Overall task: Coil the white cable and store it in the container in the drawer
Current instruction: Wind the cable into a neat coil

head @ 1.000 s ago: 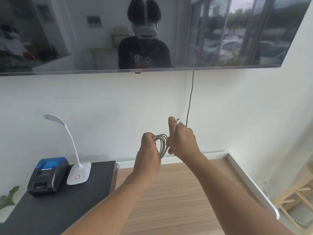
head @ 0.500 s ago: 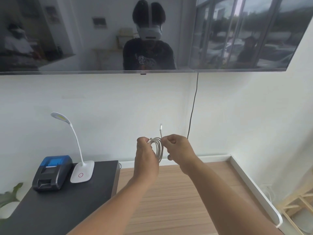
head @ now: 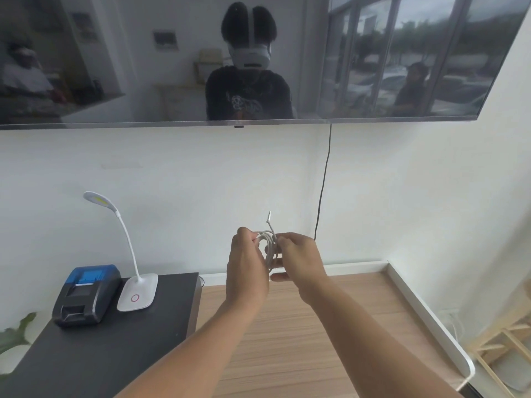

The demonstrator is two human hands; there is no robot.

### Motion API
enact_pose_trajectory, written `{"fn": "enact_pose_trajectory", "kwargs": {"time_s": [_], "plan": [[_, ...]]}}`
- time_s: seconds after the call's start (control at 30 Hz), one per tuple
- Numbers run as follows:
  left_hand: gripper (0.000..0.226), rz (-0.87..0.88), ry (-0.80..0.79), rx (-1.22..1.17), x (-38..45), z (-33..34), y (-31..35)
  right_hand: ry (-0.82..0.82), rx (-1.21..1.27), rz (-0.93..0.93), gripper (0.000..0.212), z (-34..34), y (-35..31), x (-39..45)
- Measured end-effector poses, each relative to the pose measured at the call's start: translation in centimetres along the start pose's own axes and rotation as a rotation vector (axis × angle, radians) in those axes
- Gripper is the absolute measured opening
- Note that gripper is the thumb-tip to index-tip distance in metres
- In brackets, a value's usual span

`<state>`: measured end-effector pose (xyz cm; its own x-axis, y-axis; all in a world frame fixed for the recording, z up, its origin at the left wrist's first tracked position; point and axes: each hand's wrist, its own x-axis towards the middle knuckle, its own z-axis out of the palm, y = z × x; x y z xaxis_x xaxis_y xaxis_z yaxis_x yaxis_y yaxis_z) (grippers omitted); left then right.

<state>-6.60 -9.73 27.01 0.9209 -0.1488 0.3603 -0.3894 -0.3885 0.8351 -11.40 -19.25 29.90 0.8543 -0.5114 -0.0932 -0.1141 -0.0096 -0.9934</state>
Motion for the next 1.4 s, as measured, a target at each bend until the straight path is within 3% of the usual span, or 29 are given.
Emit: {"fn": "enact_pose_trajectory", "kwargs": {"time_s": [0.13, 0.27, 0.33, 0.47, 0.63, 0.77, 0.83, 0.9, 1.03, 1.1, 1.23, 1.4], "plan": [[0.02, 0.08, -0.005, 0.037, -0.4, -0.4, 0.3, -0.076, -0.123, -0.099, 0.034, 0.3, 0.0, -0.3], [0.011, 0.055, 0.09, 0.017, -0.4, -0.4, 0.4, -0.038, -0.147, -0.144, 0.03, 0.2, 0.3, -0.5], [0.008, -0.018, 0.148, -0.026, -0.1, -0.4, 0.6, -0.006, -0.163, -0.167, 0.031, 0.3, 0.5, -0.6], [0.012, -0.341, 0.143, -0.197, 1.2, -0.7, 1.3, 0.055, -0.219, -0.244, 0.03, 0.6, 0.9, -0.6], [0.015, -0.582, -0.009, -0.407, 1.9, -1.5, 2.1, 0.107, -0.301, -0.345, 0.034, 0.7, 1.0, -0.9], [0.016, -0.844, -0.257, -0.535, 2.4, -2.3, 2.5, 0.125, -0.377, -0.386, 0.033, 0.7, 0.9, -1.2], [0.022, -0.886, -0.335, -0.569, 2.5, -2.5, 2.4, 0.141, -0.409, -0.404, 0.033, 0.6, 1.0, -1.3], [0.024, -0.82, -0.295, -0.525, 2.5, -2.6, 2.5, 0.167, -0.467, -0.436, 0.033, 0.8, 1.0, -1.3], [0.052, -0.331, -0.138, -0.205, 1.3, -2.1, 2.5, 0.224, -0.551, -0.48, 0.032, 1.4, 0.8, -0.8], [0.05, -0.241, -0.194, -0.238, 0.8, -2.1, 2.2, 0.244, -0.545, -0.475, 0.033, 1.5, 0.6, -0.5], [0.04, -0.28, -0.288, -0.236, 1.2, -2.3, 1.8, 0.238, -0.521, -0.427, 0.034, 1.1, 0.5, -0.3], [0.036, -0.399, -0.407, -0.373, 1.6, -3.0, 1.8, 0.06, -0.021, -0.245, 0.023, 0.3, 0.0, -0.2]]}}
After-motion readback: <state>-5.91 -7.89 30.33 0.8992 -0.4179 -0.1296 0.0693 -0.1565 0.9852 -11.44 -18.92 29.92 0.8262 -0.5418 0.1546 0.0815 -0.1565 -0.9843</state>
